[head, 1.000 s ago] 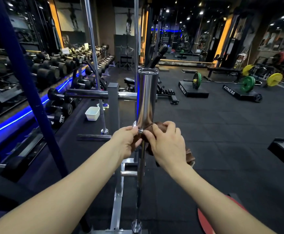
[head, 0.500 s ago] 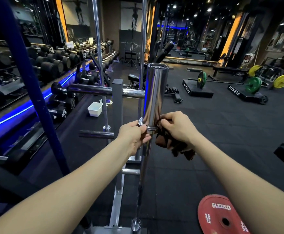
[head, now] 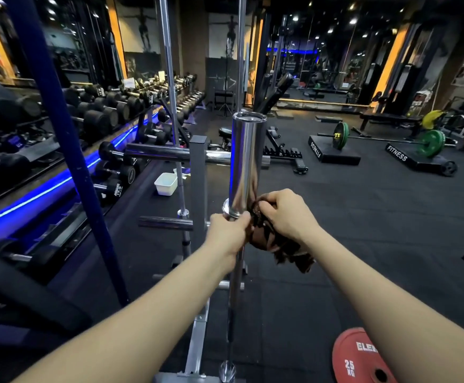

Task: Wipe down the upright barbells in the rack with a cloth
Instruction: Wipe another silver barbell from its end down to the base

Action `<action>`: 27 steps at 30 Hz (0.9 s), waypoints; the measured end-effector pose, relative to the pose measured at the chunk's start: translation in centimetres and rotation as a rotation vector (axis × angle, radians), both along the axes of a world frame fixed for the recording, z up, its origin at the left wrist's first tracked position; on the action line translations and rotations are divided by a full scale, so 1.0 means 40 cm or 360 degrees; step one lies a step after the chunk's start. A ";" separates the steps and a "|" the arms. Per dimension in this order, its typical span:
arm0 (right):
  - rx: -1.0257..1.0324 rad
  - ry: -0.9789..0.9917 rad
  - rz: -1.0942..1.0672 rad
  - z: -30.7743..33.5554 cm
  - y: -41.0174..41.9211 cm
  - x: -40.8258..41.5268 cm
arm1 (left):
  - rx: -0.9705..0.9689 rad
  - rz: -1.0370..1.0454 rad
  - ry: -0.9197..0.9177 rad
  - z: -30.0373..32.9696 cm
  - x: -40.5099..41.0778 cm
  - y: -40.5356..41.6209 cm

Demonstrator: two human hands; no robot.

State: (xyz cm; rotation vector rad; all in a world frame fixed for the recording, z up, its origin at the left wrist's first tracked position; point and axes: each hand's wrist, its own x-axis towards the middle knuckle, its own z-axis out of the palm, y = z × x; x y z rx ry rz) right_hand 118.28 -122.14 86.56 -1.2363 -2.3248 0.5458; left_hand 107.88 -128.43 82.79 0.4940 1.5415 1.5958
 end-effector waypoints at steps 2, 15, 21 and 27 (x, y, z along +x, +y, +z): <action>0.0044 -0.0036 -0.0013 -0.012 -0.008 0.000 | -0.0031 0.0085 0.0013 -0.014 0.016 0.010; -0.0032 -0.0182 0.0111 0.029 0.059 -0.016 | -0.0133 -0.0527 0.0076 0.070 -0.104 -0.007; -0.0074 -0.0137 0.0131 0.025 0.073 -0.022 | -0.0192 -0.0537 0.0026 0.077 -0.157 0.006; 0.0013 -0.0051 0.0015 -0.017 0.014 0.002 | -0.0066 -0.0185 0.0070 0.018 -0.058 -0.031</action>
